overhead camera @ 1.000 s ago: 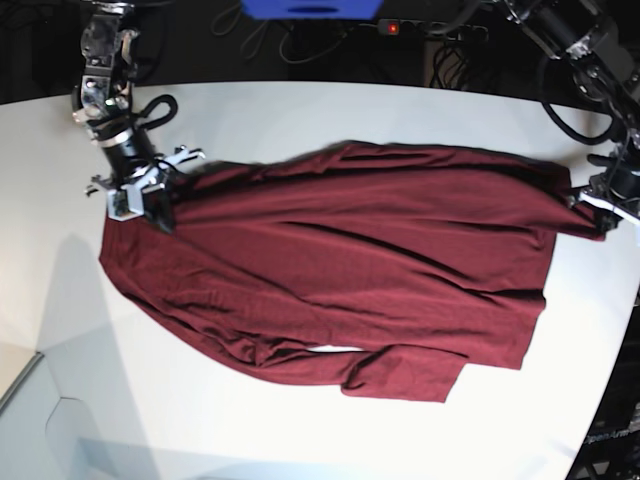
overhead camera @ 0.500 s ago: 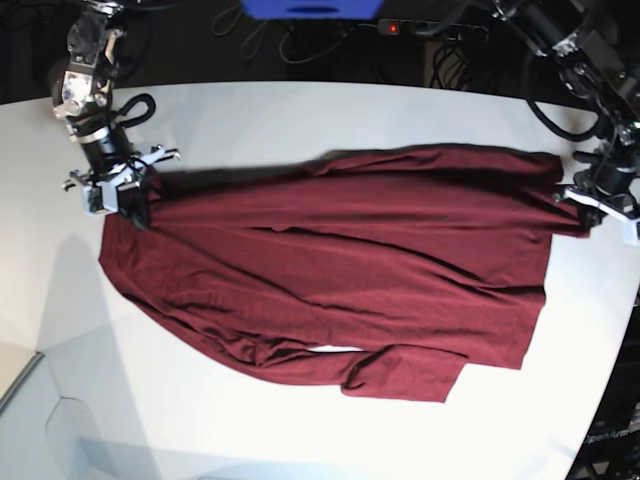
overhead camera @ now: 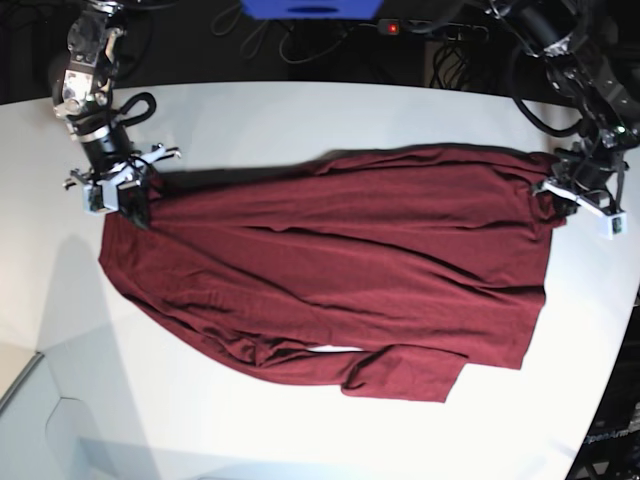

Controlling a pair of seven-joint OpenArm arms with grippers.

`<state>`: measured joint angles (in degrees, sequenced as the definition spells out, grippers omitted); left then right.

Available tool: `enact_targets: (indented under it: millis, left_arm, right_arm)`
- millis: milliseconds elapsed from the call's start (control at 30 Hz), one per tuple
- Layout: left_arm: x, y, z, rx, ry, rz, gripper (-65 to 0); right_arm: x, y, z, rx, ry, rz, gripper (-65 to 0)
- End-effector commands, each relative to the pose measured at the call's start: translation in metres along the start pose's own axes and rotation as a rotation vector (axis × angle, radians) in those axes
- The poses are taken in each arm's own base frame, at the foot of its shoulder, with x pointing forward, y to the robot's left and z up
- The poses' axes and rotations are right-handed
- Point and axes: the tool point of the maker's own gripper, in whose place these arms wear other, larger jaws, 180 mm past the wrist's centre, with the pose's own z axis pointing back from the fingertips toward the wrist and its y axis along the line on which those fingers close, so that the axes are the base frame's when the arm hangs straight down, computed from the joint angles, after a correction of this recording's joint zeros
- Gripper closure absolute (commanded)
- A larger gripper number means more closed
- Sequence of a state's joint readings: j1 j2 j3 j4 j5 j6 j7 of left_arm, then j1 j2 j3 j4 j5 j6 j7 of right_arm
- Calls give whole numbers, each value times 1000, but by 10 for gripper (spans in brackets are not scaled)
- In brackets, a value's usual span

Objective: Layout the t-shirt on the table in an organized manner, then fold the t-shirt properly
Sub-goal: 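Regrasp the shirt edge with the left gripper and stretch it taut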

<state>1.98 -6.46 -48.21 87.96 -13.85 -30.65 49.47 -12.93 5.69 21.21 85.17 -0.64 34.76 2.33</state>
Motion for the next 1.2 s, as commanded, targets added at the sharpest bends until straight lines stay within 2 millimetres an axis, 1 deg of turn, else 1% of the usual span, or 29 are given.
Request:
enact_targets:
  millis: [0, 67, 167, 200, 233, 333, 433, 500, 567, 633, 733, 867, 933, 1033, 1167]
  left_arm:
    - [12, 8, 1, 8, -32, -5, 0]
    - [3, 9, -6, 0, -2, 16, -4]
    - [-9, 17, -12, 2, 42, 24, -9]
    - [-13, 19, -13, 1, 54, 31, -26]
    - [-16, 19, -14, 1, 62, 35, -58]
    - [-22, 20, -14, 1, 79, 36, -200]
    - [-17, 21, -11, 6, 68, 23, -339]
    - [-13, 22, -5, 12, 52, 13, -408]
    - [-8, 23, 3, 24, 31, -14, -454]
    - [-7, 23, 9, 31, 26, -32, -477]
    - [-8, 22, 10, 31, 28, -39, -486]
    - [-18, 23, 11, 32, 48, -36, -486]
    - [-24, 16, 9, 19, 53, -20, -486]
    - [-33, 11, 9, 14, 69, -9, -486]
    - [-42, 9, 7, 7, 86, 8, -486]
  right_arm:
    - [15, -4, 0, 2, -53, 4, 0]
    - [14, -2, 0, 5, -52, 4, 0]
    - [15, -2, 0, 5, -53, 5, 0]
    - [15, -2, 0, 5, -53, 5, 0]
    - [15, -2, 0, 5, -53, 5, 0]
    - [15, -2, 0, 5, -53, 5, 0]
    - [15, -2, 0, 5, -53, 5, 0]
    - [15, -2, 0, 7, -53, 5, 0]
    - [15, -2, 0, 7, -53, 5, 0]
    - [15, -2, 0, 7, -53, 5, 0]
    - [15, -2, 0, 7, -53, 3, 0]
    - [15, -2, 0, 7, -53, 3, 0]
    - [15, -1, 0, 8, -55, 4, 0]
    - [15, -1, 0, 10, -55, 4, 0]
    - [16, -1, -1, 9, -56, 4, 0]
